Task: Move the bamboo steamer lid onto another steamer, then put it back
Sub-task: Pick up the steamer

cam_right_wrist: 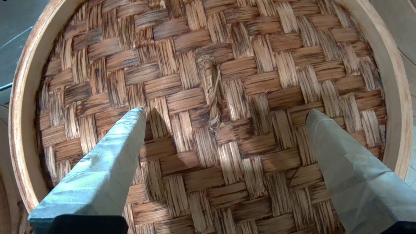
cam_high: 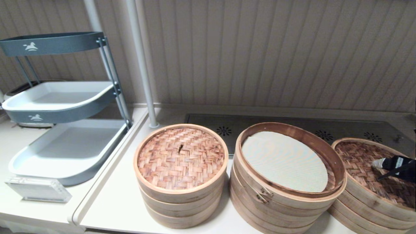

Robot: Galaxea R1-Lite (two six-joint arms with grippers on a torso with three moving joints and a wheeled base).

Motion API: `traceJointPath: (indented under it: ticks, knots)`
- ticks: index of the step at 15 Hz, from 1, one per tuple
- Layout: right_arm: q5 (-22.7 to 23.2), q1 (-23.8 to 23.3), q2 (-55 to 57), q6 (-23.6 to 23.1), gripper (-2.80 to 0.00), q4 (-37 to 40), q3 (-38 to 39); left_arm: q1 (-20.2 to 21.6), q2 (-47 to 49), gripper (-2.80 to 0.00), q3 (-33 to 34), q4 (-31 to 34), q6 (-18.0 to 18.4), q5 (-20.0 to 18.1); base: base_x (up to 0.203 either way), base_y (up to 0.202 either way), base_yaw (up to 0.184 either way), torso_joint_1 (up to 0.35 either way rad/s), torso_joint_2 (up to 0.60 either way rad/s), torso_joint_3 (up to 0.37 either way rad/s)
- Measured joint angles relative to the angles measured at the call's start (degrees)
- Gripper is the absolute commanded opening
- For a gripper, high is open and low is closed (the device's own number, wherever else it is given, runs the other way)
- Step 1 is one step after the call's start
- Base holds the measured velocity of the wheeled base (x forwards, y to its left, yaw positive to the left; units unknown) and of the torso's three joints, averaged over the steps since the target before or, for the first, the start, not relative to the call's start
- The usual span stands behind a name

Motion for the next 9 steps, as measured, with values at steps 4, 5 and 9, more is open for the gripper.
traceJointPath:
  ticks: [4,5,9]
  knots:
    - [0.0,0.0,0.7,0.0,0.0,-0.6,-0.2,0.0,0.0,-2.8,0.0,0.0,0.0,0.0,0.0,0.0,0.0,0.0,0.0,0.0]
    - [0.0,0.0,1.0,0.0,0.0,-0.6,-0.4,0.0,0.0,-2.8,0.0,0.0,0.0,0.0,0.0,0.0,0.0,0.0,0.0,0.0]
    - [-0.2,-0.1,2.3,0.0,0.0,-2.9,-0.5,0.0,0.0,-2.8,0.0,0.0,0.0,0.0,0.0,0.0,0.0,0.0,0.0,0.0]
